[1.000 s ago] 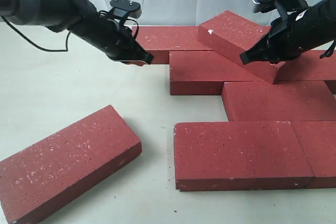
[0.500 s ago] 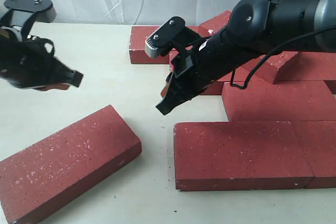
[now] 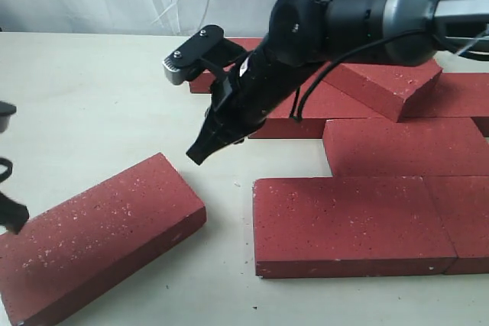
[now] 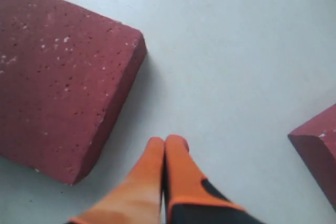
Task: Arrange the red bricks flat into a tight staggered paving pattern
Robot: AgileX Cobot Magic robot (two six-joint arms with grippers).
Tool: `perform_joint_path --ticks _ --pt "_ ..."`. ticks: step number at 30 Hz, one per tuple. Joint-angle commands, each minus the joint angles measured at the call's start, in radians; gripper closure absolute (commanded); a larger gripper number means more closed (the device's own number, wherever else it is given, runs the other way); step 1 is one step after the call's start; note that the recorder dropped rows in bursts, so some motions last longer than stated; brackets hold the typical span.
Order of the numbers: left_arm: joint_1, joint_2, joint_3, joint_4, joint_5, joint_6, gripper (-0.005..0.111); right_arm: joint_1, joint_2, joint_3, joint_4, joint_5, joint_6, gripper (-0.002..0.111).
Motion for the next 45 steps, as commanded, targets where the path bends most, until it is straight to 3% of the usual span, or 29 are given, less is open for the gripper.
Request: perform_joint_path --ticks 1,10,18,26,45 --pt "-0.001 -0.005 0.113 -0.019 0.007 -0.017 0.107 0.027 0.070 -0.104 -0.165 0.098 0.147 0.109" --pt "-0.001 0.027 0.233 -0.102 -0.130 -0.013 0.107 0.033 0.173 -0.135 -0.172 0.093 0.147 0.109" --pt "-0.001 0.118 0.222 -0.100 -0.153 -0.013 0.107 0.033 0.198 -0.135 -0.160 0.063 0.147 0.109" --pt "-0.001 0.196 0.208 -0.124 -0.273 -0.013 0.107 0.033 0.227 -0.135 -0.131 0.055 0.138 0.109" --pt "-0.001 0.203 0.160 -0.124 -0.351 0.010 0.107 0.033 0.220 -0.135 -0.064 0.089 0.077 0.109"
